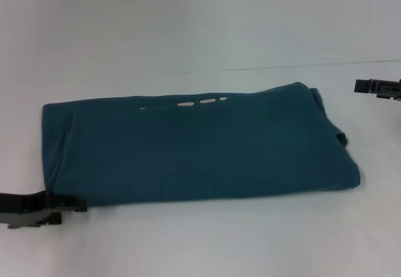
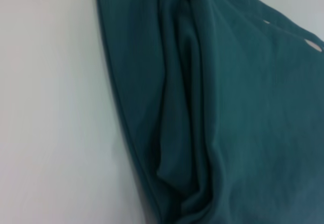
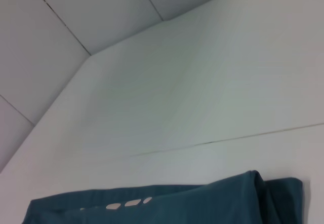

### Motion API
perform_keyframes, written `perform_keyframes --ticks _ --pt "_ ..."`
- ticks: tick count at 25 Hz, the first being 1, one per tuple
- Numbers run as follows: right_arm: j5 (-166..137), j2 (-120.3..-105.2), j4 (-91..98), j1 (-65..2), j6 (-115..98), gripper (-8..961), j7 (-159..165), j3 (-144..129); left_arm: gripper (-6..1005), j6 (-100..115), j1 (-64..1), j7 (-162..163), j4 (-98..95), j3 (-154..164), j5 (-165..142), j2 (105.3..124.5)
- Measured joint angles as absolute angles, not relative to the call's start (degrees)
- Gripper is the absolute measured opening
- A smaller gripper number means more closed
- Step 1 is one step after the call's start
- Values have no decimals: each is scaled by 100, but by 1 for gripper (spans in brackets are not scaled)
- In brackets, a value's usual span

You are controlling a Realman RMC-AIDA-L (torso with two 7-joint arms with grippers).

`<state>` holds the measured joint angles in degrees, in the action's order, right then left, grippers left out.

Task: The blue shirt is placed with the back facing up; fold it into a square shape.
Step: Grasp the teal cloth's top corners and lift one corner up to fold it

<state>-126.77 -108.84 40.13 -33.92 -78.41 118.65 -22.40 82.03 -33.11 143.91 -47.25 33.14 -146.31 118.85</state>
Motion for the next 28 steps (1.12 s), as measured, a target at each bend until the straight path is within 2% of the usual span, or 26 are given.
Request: perform_keyframes --ticks 28 --pt "-12506 -10835 4017 -3331 -7884 922 11890 -2223 700 8088 -3515 14421 -4579 3378 -14695 11813"
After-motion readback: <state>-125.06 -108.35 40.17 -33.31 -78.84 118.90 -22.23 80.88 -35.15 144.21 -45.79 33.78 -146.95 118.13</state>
